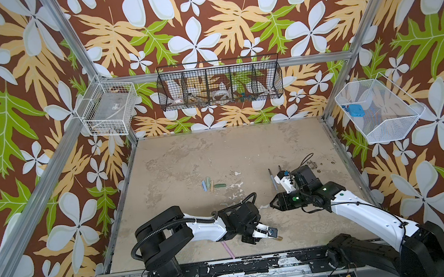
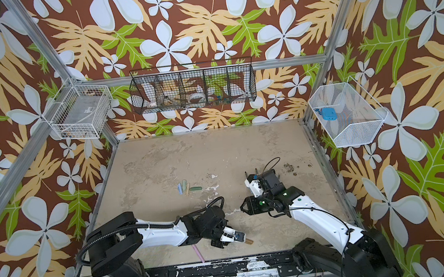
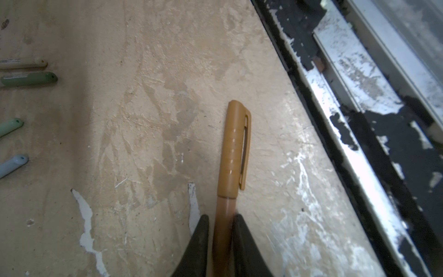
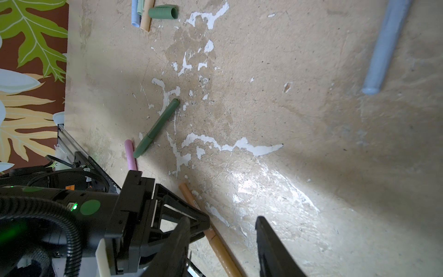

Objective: Open the pen caps
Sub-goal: 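Lift the tan pen upright with left gripper while right gripper approaches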

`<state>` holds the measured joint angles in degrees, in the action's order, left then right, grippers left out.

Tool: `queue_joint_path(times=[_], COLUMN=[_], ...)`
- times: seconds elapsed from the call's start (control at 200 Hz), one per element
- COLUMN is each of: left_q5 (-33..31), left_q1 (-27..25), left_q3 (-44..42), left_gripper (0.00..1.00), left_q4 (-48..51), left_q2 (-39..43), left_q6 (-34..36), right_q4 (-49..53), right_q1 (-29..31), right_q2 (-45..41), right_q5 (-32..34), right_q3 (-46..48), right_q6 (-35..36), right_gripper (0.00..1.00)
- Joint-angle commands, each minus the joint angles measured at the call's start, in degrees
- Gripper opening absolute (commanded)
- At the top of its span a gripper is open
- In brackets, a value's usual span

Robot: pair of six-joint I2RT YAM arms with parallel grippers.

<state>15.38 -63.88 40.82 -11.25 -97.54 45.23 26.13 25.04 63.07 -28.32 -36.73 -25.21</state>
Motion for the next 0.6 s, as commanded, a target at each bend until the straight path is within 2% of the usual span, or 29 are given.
queue_joint_path(times=[0.0, 0.32, 0.465, 0.596], left_q5=[-1.22, -1.90, -3.38, -1.83], left_q1=[-0.02, -0.04, 0.26, 3.51], left_q3=[0.72, 2.16, 0.28, -2.20], left_gripper=[0.17, 0.05, 0.02, 0.01], left_q4=[6.94, 8.41, 3.97, -2.63], left_q2=[-1.39, -2.63, 2.28, 9.15], left_q6=[0.56, -2.15, -5.59, -11.76], right_q4=[-0.45, -0.37, -0.06, -0.03], right_q1=[0.01, -0.08, -1.13, -6.59], right_q2=[-0.43, -1.62, -1.79, -2.29], right_q5=[0.93, 2.28, 3.43, 0.27], right_q3=[-0.07, -0.14, -1.51, -3.51], right_q6=[0.34, 0.00, 0.90, 1.39], right_gripper=[0.45, 0.45, 0.45, 0.45])
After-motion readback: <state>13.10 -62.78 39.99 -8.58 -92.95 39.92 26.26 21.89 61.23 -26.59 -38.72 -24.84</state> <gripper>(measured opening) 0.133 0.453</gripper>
